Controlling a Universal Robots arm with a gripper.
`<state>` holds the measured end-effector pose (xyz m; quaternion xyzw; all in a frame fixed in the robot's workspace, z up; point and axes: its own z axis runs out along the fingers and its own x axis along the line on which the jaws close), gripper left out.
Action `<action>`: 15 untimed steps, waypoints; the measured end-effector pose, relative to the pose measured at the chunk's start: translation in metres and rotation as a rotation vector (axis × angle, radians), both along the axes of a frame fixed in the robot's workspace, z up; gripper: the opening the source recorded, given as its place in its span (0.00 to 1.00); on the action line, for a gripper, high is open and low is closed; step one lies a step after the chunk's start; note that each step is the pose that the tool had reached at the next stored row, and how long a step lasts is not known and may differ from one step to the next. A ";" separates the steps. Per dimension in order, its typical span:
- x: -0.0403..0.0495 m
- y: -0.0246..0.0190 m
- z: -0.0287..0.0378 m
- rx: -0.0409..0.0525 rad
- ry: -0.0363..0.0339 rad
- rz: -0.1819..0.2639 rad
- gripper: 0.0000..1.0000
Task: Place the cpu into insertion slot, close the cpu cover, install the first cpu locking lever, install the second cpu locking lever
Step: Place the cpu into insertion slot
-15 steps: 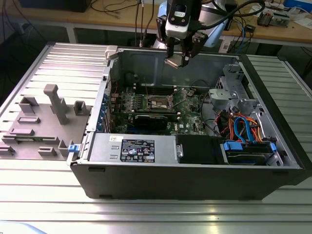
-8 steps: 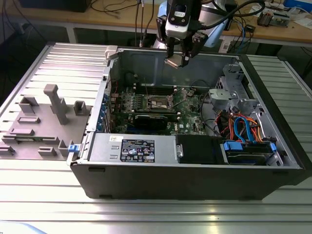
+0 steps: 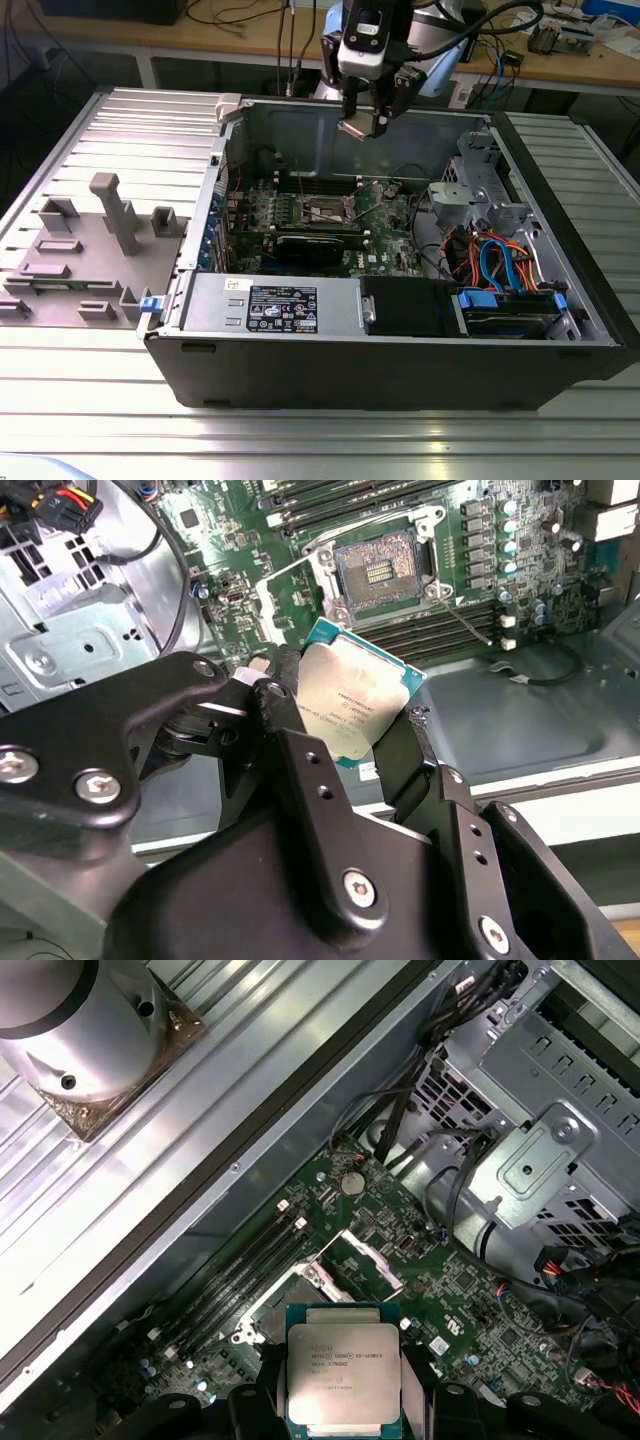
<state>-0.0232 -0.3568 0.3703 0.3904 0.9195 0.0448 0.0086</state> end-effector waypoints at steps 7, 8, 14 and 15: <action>0.0000 0.0000 -0.0001 -0.0002 0.0000 -0.083 0.54; 0.0000 0.0000 -0.0002 -0.0002 0.0001 -0.101 0.54; 0.0000 0.0000 -0.0003 -0.0002 0.0001 -0.155 0.54; 0.0000 0.0000 -0.0003 -0.0001 0.0001 -0.160 0.54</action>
